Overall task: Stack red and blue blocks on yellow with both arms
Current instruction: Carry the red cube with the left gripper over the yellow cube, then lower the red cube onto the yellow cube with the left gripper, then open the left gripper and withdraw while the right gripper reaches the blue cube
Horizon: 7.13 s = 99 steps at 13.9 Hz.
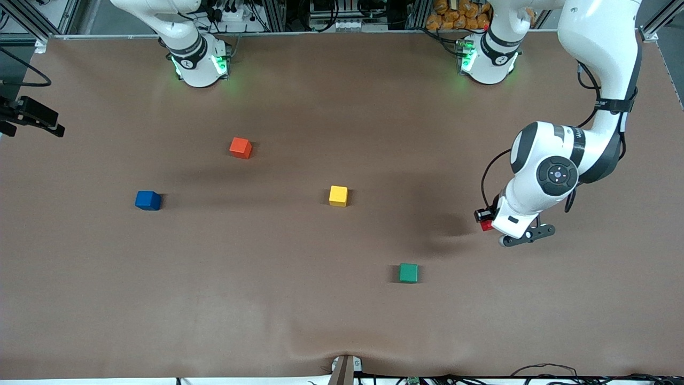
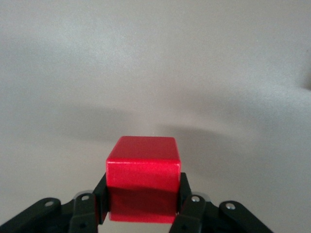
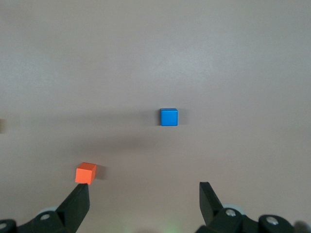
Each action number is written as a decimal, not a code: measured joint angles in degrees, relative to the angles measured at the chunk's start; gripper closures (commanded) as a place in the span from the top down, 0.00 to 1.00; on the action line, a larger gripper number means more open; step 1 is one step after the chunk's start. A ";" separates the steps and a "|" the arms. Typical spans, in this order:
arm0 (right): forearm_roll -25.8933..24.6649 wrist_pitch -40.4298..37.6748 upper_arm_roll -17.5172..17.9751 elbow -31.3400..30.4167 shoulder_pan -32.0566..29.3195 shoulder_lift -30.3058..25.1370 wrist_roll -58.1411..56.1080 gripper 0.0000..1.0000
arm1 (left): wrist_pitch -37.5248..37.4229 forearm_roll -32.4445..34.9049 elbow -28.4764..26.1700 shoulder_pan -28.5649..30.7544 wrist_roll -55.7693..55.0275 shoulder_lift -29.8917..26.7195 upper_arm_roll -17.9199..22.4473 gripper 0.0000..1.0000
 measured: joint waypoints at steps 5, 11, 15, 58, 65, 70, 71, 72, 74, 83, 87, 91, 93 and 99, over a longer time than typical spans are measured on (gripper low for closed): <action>0.00 0.00 0.00 0.00 0.00 0.00 0.00 1.00 | 0.00 2.64 0.25 -0.11 0.00 -0.03 -0.07 0.00; 0.00 -0.04 0.00 0.00 0.00 0.00 0.00 1.00 | -0.95 3.35 0.54 -0.20 0.20 -0.44 -0.28 0.00; 0.00 -0.06 0.00 -0.01 0.00 0.00 0.00 1.00 | -1.43 3.35 0.60 -0.21 0.98 -1.60 -0.46 0.00; 0.00 -0.07 0.00 -0.05 -0.01 0.00 0.00 1.00 | -10.73 3.39 32.83 -30.35 -4.70 22.26 -6.93 0.00; 0.00 -0.08 0.00 -0.10 -0.01 0.00 0.00 1.00 | -9.04 3.39 34.04 -31.79 -8.76 24.79 -6.52 0.00; 0.00 -0.08 0.00 -0.12 -0.01 0.05 0.00 1.00 | -6.41 3.39 34.21 -32.03 -9.91 26.01 -6.29 0.00; 0.00 -0.07 0.00 -0.12 -0.01 0.16 0.00 1.00 | -6.41 3.39 34.21 -32.03 -10.02 26.08 -6.16 0.00; 0.00 -0.07 0.00 -0.12 -0.01 0.32 0.00 1.00 | -6.41 3.36 34.21 -32.03 -10.40 26.17 -6.07 0.00; 0.00 -0.07 0.00 -0.12 -0.01 0.60 0.00 1.00 | -6.58 3.21 34.24 -32.04 -11.64 26.17 -6.06 0.00; 0.00 0.16 -0.02 -0.10 -0.05 2.74 0.02 1.00 | -8.48 2.75 34.45 -32.40 -14.62 26.29 -5.78 1.00; -0.06 0.17 -0.07 -0.08 -0.31 4.49 0.02 1.00 | -13.29 2.75 35.85 -32.37 -14.62 24.43 -5.74 1.00; -0.07 0.47 -0.16 -0.07 -2.51 7.52 0.02 1.00 | -17.81 2.73 37.07 -31.66 -14.68 16.78 -5.55 1.00; -0.07 0.51 -0.19 -0.07 -3.85 8.90 0.02 1.00 | -21.59 2.72 37.22 -29.66 -14.68 11.81 -5.14 1.00; -0.04 0.56 -0.06 -0.12 -4.94 12.37 0.01 1.00 | -31.49 2.64 37.06 -16.22 -5.70 0.75 -5.01 1.00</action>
